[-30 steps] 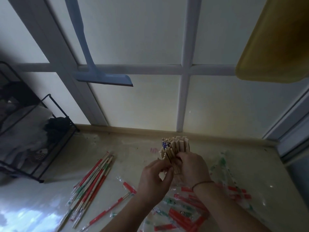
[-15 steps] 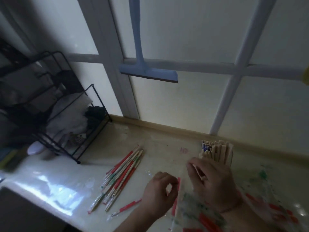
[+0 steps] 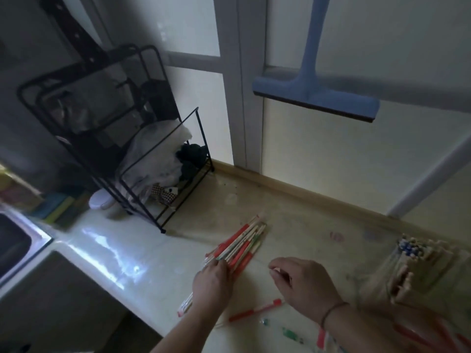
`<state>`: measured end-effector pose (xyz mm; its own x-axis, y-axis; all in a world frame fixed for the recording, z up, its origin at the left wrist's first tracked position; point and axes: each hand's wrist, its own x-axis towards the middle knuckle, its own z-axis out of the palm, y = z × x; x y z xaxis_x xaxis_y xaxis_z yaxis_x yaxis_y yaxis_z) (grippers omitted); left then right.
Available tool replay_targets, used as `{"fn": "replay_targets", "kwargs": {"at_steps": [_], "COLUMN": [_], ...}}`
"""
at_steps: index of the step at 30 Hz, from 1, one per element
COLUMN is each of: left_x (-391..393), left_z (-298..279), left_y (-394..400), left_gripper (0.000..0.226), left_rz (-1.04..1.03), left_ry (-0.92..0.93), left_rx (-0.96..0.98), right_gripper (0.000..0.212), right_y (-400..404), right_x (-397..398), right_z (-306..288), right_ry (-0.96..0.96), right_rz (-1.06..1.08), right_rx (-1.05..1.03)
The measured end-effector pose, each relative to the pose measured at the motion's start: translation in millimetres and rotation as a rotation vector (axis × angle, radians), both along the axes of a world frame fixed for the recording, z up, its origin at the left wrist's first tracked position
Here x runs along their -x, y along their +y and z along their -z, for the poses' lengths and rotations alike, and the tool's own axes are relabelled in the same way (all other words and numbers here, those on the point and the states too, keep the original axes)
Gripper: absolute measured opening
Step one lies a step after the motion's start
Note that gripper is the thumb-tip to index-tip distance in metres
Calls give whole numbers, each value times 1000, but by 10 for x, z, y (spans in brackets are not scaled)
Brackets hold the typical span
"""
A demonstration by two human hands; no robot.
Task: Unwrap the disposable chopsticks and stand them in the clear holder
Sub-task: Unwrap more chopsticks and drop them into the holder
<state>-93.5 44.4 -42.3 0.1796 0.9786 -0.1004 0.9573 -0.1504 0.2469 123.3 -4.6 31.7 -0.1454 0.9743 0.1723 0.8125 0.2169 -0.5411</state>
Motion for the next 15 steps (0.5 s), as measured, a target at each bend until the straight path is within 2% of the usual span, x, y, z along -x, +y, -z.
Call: {"fn": "replay_targets", "kwargs": {"at_steps": [6,11,15], "left_x": [62,86,80], "left_z": [-24,-81,-189], "left_y": [46,9,-30], "left_gripper": [23,15,16], "left_rz": [87,93,54], "left_ry": [63,37,-95], "left_rx": [80,92,42], "right_gripper": [24,24,32], "right_y": [223,263,201], "right_x": [136,188,150], "right_z": [43,-29,-99], "right_ry": [-94,-80,-134], "right_rz": [66,147,127], "right_rx": [238,262,229]}}
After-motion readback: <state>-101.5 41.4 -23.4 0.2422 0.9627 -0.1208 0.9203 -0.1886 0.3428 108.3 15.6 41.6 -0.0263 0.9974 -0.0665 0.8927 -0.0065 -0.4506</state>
